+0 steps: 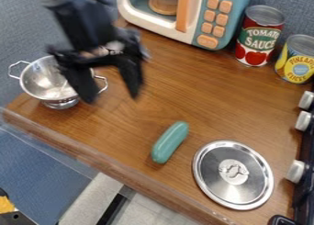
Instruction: Put the blue object into the silver dish
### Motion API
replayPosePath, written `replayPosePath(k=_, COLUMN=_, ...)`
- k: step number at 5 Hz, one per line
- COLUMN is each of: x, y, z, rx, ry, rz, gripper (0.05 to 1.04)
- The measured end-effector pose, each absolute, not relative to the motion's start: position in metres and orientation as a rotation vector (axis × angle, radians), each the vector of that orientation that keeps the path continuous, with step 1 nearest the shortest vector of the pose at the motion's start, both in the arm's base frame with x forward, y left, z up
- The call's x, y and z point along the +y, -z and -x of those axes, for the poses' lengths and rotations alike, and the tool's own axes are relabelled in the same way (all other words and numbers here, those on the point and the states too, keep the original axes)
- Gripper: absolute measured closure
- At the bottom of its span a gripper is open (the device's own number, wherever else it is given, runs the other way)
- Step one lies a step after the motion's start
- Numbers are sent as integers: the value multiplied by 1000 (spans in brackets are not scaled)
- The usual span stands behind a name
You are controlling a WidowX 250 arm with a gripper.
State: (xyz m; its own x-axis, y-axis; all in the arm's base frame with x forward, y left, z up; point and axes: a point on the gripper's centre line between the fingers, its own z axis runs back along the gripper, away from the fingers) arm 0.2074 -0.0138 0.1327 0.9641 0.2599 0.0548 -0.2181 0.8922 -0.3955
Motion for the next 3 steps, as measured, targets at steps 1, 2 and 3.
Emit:
replayPosePath(k=1, x=-40, y=-114, z=-222, rx=-24, ry=-130, rz=415, gripper=83)
replayPosePath(k=2, x=-53, y=-94, z=-231, rx=-5, ry=-80, rz=399, gripper=83)
replayPosePath(k=3, x=-55, y=-77, z=-240, rx=-4, ry=-79, rz=357, gripper=83)
